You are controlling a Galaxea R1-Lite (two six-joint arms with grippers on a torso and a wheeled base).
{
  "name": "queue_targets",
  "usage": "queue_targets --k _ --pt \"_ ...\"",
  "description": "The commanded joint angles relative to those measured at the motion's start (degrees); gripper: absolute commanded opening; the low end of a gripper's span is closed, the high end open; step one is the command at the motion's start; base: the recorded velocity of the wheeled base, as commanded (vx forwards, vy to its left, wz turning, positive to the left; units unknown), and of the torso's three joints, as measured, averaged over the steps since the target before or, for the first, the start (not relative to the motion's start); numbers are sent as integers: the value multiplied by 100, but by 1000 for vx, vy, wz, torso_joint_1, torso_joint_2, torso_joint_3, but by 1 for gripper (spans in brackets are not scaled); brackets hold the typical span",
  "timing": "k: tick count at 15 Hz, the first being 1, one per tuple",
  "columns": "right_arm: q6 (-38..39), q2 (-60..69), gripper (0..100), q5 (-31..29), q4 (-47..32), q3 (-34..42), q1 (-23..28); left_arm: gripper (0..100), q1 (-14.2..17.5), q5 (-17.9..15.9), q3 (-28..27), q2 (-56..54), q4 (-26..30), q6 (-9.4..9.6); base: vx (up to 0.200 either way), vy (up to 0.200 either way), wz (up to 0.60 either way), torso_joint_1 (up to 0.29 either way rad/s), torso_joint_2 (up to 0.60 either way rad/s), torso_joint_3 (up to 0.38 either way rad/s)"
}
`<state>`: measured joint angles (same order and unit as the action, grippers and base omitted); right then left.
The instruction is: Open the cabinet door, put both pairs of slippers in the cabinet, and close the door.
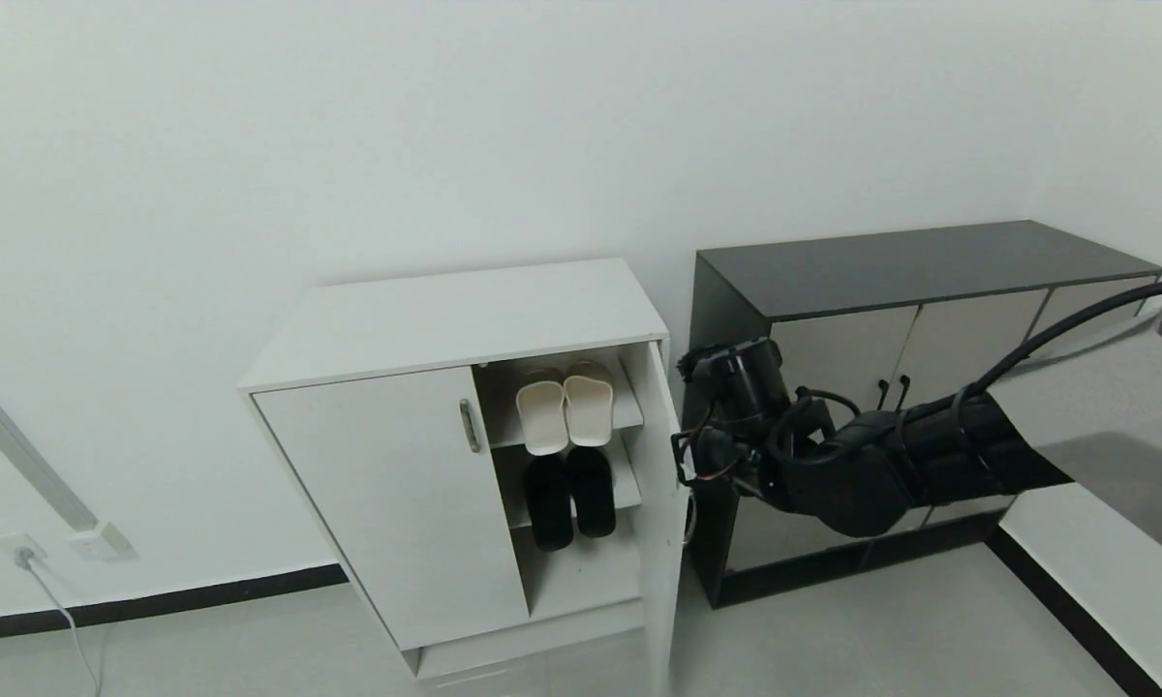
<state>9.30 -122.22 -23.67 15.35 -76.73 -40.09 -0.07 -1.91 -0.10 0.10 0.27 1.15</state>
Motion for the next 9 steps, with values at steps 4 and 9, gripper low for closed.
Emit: queue_targets --k 4,9 --pt "-25 753 0 311 -5 703 -684 0 -1 -2 1 -1 0 0 0 0 0 0 0 0" --pt "-165 1043 0 311 3 949 -745 0 -1 -2 1 -1 0 0 0 0 120 0 1 1"
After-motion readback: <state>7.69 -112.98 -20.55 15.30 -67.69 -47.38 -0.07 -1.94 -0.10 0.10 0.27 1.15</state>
